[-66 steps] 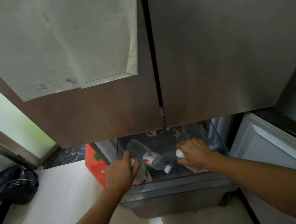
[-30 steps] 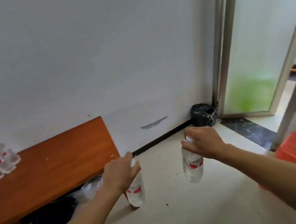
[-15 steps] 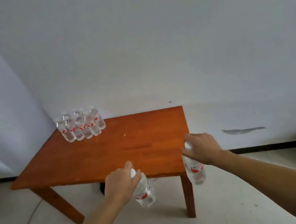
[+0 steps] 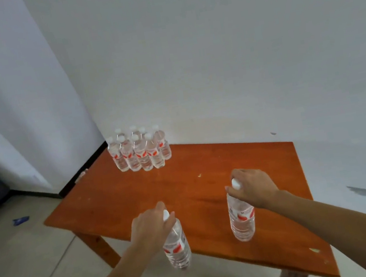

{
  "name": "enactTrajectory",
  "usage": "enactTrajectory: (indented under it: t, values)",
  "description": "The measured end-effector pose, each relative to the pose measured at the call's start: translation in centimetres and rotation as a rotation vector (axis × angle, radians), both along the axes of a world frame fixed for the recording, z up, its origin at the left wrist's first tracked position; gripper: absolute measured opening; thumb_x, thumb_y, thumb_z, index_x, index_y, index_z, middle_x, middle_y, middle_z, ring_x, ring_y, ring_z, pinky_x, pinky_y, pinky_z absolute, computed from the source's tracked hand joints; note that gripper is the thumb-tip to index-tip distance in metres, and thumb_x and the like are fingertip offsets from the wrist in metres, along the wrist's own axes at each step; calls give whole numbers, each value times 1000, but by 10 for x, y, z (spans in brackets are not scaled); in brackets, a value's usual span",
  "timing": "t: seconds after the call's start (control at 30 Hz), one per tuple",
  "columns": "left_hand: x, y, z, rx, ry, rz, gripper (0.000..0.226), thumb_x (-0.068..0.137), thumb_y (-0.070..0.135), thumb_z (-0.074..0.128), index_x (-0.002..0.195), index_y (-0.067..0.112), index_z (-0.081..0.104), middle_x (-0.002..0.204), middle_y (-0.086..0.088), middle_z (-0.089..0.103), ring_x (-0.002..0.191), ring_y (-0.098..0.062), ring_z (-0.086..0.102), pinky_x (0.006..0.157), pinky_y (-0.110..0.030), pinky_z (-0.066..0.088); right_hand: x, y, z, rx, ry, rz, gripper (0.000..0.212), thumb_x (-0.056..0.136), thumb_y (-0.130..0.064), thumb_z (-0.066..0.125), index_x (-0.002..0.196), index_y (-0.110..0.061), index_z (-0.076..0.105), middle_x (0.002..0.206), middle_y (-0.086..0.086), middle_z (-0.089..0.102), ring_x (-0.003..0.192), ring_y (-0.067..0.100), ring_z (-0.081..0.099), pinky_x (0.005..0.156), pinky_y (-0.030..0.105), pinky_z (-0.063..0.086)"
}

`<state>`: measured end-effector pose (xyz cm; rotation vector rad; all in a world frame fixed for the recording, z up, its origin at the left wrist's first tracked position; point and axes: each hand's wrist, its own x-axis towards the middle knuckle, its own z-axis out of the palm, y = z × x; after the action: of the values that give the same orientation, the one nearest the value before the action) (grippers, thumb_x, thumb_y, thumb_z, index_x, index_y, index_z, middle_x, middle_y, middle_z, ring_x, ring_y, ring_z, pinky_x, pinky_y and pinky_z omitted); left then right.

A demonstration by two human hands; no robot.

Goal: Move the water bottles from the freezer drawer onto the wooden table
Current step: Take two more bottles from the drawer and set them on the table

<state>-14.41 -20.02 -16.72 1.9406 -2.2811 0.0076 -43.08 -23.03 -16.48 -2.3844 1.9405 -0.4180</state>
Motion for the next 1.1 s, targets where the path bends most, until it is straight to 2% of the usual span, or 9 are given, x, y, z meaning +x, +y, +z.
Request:
enactTrajectory:
  t: [0.13,0.2,0.33,0.47,0.6,0.77,0.93,1.1]
  values:
    - [29,-70,-1,26,11,-56,28,95,53,37,96,26,45,77,10,60,66,-5,58,63,-20,49,30,-63,-10,42,-25,-79,38,92,-59,45,105,-24,55,91,-13,57,75,5,57,64,16,47]
    - [45,-113,4,6,19,-101,28,96,51,38,99,25,47,82,10,61,70,-6,59,66,-21,48,47,-98,-11,32,-21,-110,38,92,-58,46,104,-24,55,95,-12,59,75,5,57,65,19,50]
    - [63,-196,13,-44,42,-193,28,97,47,40,104,22,51,90,8,63,75,-9,60,66,-22,44,67,-155,-13,-8,-76,-169,37,91,-57,50,101,-22,56,100,-8,58,74,8,54,57,17,40]
    - [60,-268,3,-58,84,-250,32,97,45,42,114,19,52,106,4,65,88,-12,64,73,-25,50,73,-208,-18,-3,-89,-210,39,92,-55,49,108,-20,57,105,-6,56,81,7,52,65,17,41]
    - [51,-335,-13,-41,71,-271,38,97,46,40,125,21,47,114,2,65,94,-15,66,79,-31,55,76,-267,-33,-8,-117,-222,41,94,-53,47,111,-17,56,107,-3,59,83,6,51,68,18,43]
    - [37,-414,-35,-1,12,-327,34,97,44,43,121,21,50,115,0,63,93,-15,64,77,-32,56,84,-334,-56,20,-186,-232,38,94,-51,48,109,-17,56,105,-2,59,83,8,53,70,22,48]
    - [29,-469,-49,53,-19,-361,23,96,40,47,111,23,52,109,3,65,83,-13,64,69,-32,56,100,-378,-68,39,-250,-217,35,93,-45,55,112,-16,56,111,0,55,95,14,54,74,22,42]
    - [28,-495,-56,85,-25,-404,26,97,39,45,114,20,50,111,-1,62,89,-18,62,71,-36,54,115,-396,-78,86,-264,-231,36,91,-41,59,118,-18,53,120,-1,51,108,17,51,86,26,43]
